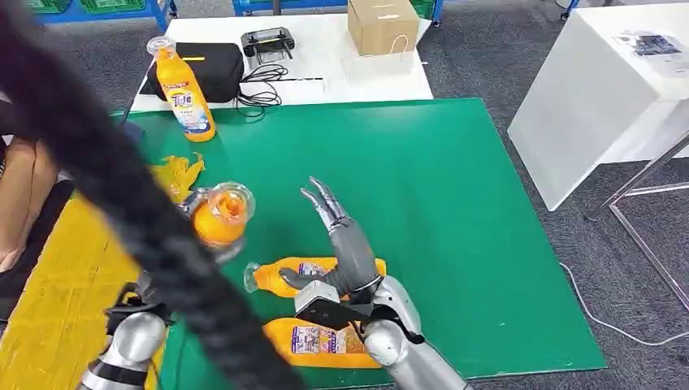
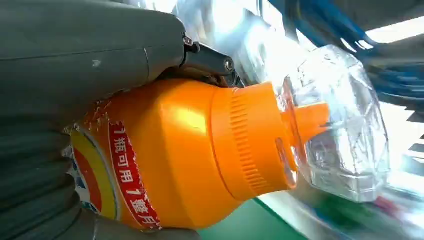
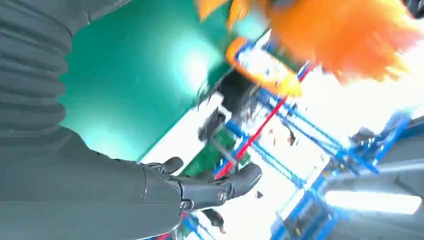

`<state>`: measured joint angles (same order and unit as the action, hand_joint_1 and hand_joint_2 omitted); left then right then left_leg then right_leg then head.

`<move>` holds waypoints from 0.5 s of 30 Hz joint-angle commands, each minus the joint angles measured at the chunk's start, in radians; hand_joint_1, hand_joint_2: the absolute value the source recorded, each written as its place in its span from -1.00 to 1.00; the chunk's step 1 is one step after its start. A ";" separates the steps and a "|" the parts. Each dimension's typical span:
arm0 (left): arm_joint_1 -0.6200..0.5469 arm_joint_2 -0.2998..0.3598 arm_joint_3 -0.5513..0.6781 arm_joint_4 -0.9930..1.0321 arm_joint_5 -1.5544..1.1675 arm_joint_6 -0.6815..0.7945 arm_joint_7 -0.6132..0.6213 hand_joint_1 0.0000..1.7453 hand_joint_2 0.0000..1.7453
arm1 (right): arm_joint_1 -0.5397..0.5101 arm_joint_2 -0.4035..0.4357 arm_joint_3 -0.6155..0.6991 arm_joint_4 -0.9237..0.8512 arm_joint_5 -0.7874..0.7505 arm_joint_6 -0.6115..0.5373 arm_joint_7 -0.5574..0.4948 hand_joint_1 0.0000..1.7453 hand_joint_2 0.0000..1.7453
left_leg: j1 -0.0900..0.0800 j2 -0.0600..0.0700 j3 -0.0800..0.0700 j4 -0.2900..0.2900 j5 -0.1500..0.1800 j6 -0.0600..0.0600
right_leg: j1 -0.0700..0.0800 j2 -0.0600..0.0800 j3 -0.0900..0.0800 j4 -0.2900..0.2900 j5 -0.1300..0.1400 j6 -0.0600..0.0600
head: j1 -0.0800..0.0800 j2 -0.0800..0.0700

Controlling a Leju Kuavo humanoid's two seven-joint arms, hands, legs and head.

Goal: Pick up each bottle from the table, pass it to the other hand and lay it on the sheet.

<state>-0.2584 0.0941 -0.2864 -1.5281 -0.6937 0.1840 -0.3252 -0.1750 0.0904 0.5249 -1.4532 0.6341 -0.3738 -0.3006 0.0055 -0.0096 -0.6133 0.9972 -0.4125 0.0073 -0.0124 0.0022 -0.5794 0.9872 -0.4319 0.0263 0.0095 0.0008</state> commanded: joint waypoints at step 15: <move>-0.168 0.182 0.005 0.657 -0.668 0.091 0.246 1.00 1.00 | -0.063 -0.110 0.000 -0.124 0.168 0.105 0.113 -1.00 1.00 | 0.001 0.002 0.006 -0.001 -0.001 0.000 | 0.002 0.003 0.007 -0.002 -0.001 0.000 | 0.000 0.000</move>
<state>-0.4085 0.3258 -0.2369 -1.1472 -1.3550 0.2720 -0.0809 -0.1665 0.0103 0.4948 -1.6274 0.7762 -0.2996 -0.2144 0.0055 -0.0087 -0.6142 0.9971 -0.4121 0.0065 -0.0115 0.0049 -0.5801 0.9878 -0.4319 0.0264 0.0095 0.0008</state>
